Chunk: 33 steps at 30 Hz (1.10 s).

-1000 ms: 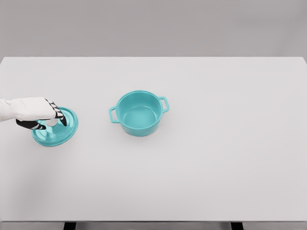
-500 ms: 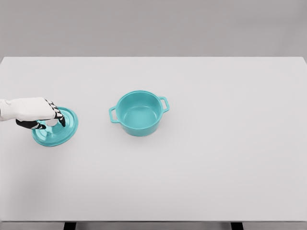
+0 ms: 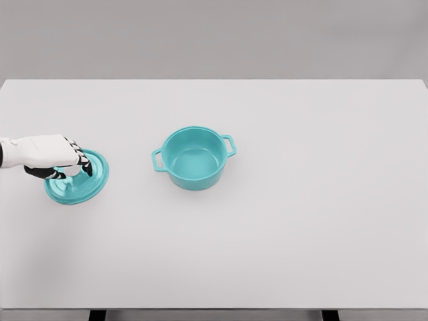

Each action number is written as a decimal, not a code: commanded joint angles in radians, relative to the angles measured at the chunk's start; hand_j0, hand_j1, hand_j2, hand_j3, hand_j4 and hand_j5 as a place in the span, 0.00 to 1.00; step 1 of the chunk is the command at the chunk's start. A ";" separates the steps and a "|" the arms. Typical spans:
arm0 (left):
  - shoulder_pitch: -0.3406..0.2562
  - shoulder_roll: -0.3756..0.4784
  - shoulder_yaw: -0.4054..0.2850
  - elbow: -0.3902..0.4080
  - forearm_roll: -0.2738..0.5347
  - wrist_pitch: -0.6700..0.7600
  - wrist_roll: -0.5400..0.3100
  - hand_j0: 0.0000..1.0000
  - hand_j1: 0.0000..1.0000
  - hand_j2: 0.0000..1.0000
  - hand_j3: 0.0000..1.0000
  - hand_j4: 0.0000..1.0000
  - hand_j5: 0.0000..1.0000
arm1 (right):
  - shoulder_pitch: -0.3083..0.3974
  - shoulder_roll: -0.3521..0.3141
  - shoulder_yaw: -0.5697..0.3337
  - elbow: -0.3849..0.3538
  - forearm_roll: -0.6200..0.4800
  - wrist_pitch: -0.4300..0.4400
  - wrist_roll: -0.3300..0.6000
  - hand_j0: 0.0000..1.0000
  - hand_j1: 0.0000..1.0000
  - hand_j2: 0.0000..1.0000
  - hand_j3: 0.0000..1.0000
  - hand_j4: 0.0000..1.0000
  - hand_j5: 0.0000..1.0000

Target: Cover the pot with left arm

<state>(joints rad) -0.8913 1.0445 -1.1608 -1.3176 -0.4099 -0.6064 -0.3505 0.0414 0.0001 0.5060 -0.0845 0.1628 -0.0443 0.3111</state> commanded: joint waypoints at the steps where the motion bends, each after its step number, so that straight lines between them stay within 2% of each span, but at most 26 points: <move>1: 0.000 -0.001 -0.003 0.000 -0.013 -0.004 -0.004 0.66 0.66 0.66 0.66 0.66 0.66 | 0.000 0.000 0.000 0.000 0.000 0.000 0.000 1.00 1.00 1.00 1.00 1.00 1.00; 4: 0.000 -0.001 -0.003 0.000 -0.014 -0.004 -0.002 0.64 0.64 0.64 0.64 0.64 0.64 | 0.000 0.000 0.000 0.000 0.000 0.000 0.000 1.00 1.00 1.00 1.00 1.00 1.00; 8: 0.000 -0.001 -0.003 0.000 -0.015 -0.004 -0.002 0.51 0.51 0.51 0.51 0.51 0.51 | 0.000 0.000 0.000 0.000 0.000 0.000 0.000 1.00 1.00 1.00 1.00 1.00 1.00; 15: -0.002 0.002 -0.003 -0.002 -0.017 -0.004 -0.004 0.42 0.42 0.42 0.42 0.42 0.42 | 0.000 0.000 0.000 0.000 0.000 0.000 0.000 1.00 1.00 1.00 1.00 1.00 1.00; 24: -0.015 0.012 0.001 -0.006 -0.017 -0.004 -0.005 0.42 0.42 0.42 0.42 0.42 0.42 | 0.000 0.000 0.000 0.000 0.000 0.000 0.000 1.00 1.00 1.00 1.00 1.00 1.00; 33: -0.083 0.014 0.003 -0.015 -0.003 -0.004 -0.005 0.44 0.44 0.44 0.44 0.44 0.44 | 0.000 0.000 0.000 0.000 0.000 0.000 0.000 1.00 1.00 1.00 1.00 1.00 1.00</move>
<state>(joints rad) -0.9771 1.0575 -1.1596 -1.3309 -0.4204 -0.6121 -0.3563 0.0414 0.0001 0.5060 -0.0845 0.1628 -0.0443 0.3111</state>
